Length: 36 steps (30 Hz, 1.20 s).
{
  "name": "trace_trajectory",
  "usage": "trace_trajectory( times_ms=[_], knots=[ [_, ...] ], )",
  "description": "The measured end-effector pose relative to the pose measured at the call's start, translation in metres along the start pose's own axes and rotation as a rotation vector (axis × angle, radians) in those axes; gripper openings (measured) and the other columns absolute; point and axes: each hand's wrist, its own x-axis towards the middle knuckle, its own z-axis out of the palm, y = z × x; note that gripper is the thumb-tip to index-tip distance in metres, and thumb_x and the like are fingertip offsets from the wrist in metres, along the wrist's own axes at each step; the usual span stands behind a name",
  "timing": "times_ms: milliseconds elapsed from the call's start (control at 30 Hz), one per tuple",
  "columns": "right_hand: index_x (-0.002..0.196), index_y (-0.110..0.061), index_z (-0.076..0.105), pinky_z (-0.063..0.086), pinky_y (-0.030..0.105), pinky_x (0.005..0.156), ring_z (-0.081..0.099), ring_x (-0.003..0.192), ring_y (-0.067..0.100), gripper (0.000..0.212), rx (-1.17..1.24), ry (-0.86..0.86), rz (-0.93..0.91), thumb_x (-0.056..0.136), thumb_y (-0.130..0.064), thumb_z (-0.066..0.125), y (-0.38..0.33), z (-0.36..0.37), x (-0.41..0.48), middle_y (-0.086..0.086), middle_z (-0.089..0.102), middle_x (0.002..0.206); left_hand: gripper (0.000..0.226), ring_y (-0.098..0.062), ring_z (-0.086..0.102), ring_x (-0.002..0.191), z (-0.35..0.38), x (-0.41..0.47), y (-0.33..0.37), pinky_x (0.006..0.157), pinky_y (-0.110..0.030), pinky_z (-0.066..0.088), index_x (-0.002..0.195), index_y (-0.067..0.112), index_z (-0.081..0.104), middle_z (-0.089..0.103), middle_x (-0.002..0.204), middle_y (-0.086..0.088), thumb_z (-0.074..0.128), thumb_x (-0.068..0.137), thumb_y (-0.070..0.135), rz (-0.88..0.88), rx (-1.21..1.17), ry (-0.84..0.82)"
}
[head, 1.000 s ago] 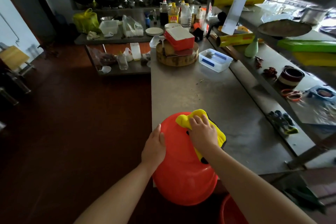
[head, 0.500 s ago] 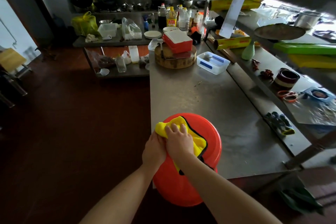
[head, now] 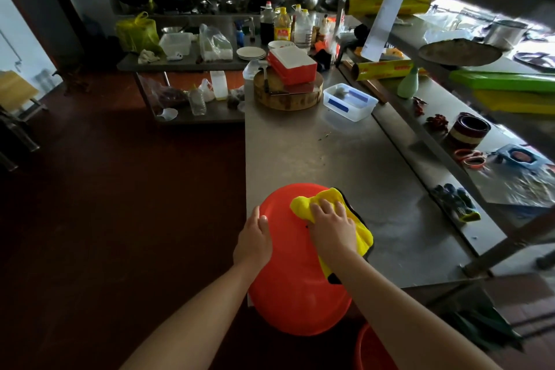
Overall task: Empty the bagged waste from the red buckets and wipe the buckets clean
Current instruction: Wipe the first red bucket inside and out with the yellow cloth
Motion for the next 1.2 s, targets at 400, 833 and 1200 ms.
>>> trace_trajectory(
  times_ms=[400,833,1200],
  knots=[
    [0.152,-0.032,0.033,0.036,0.053,0.111,0.011,0.154,0.032,0.052,-0.001,-0.032,-0.183,0.103,-0.038,0.048,-0.041,0.015,-0.028,-0.003,0.024,0.163,0.052,-0.027,0.041,0.143,-0.006,0.006,-0.005,0.112,-0.036,0.033,0.16,0.027,0.022,0.04,0.158,-0.005,0.019,0.11,0.039,0.065,-0.145,-0.063],
    [0.156,-0.029,0.028,0.03,0.05,0.116,0.011,0.154,0.034,0.058,-0.021,-0.025,-0.058,0.103,-0.041,0.045,-0.001,0.009,-0.041,-0.001,0.02,0.165,0.053,-0.026,0.041,0.143,-0.004,-0.002,0.004,0.112,-0.039,0.033,0.159,0.037,0.015,0.038,0.159,-0.001,0.014,0.107,0.048,0.008,-0.136,-0.063],
    [0.151,-0.037,0.038,0.029,0.049,0.117,0.013,0.154,0.025,0.053,0.097,-0.028,-0.217,0.1,-0.036,0.052,-0.011,0.013,-0.063,-0.011,0.025,0.162,0.053,-0.026,0.04,0.144,-0.008,0.001,0.001,0.115,-0.041,0.034,0.159,0.036,0.016,0.037,0.16,-0.004,0.017,0.108,0.048,0.033,-0.132,-0.095]
  ],
)
